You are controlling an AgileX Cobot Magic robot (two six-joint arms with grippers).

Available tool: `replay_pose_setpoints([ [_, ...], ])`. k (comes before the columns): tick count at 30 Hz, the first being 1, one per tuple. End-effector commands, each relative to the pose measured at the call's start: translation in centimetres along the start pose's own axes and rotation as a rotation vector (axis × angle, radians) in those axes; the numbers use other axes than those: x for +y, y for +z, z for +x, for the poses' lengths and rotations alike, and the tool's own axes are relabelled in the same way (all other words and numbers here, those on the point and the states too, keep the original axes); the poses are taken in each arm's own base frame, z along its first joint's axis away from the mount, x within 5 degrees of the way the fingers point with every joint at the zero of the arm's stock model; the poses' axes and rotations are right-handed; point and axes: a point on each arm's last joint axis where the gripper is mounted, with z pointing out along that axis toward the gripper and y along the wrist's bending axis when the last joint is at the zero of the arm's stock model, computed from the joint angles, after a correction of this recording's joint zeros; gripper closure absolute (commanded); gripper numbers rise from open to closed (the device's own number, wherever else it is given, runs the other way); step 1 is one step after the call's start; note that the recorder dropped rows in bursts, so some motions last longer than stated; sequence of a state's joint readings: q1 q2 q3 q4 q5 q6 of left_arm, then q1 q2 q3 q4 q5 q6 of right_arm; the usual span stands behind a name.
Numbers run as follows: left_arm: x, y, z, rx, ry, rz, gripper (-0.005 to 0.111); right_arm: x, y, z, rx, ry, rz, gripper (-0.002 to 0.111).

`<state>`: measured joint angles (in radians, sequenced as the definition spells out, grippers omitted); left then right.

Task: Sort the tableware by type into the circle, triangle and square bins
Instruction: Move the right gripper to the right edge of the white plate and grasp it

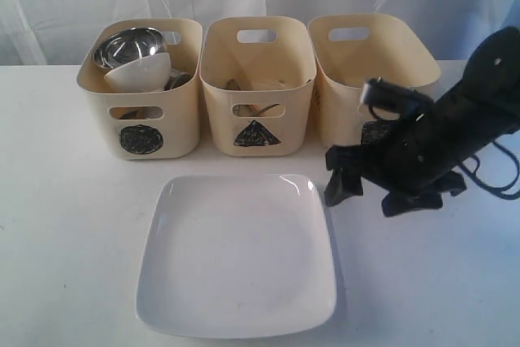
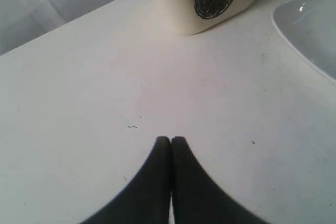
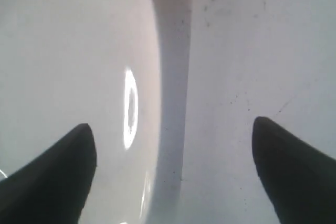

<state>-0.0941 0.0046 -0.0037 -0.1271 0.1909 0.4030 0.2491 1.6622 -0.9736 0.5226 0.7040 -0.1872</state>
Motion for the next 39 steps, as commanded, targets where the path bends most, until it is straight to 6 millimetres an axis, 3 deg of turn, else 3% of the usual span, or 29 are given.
replay_pose_setpoints([
  [1, -0.1, 0.0, 0.0, -0.008, -0.021, 0.006, 0.107, -0.6, 3.1, -0.2, 0.059, 0.006, -0.039, 0.036],
  [9, -0.1, 0.0, 0.0, -0.008, -0.021, 0.005, 0.107, -0.6, 5.2, -0.5, 0.048, 0.021, -0.11, 0.038],
  [21, -0.1, 0.0, 0.0, -0.008, -0.021, 0.005, 0.107, -0.8, 6.4, -0.3, 0.079, 0.035, -0.115, 0.038],
  [29, -0.1, 0.0, 0.0, -0.008, -0.021, 0.005, 0.107, 0.4, 8.9, 0.6, 0.129, 0.006, -0.146, 0.038],
  [35, -0.1, 0.0, 0.0, -0.008, -0.021, 0.005, 0.107, 1.0, 9.6, 1.0, 0.14, -0.01, -0.14, 0.038],
  [39, -0.2, 0.0, 0.0, -0.018, -0.013, 0.033, 0.107, 0.9, 9.7, 0.9, 0.122, -0.011, -0.129, 0.05],
])
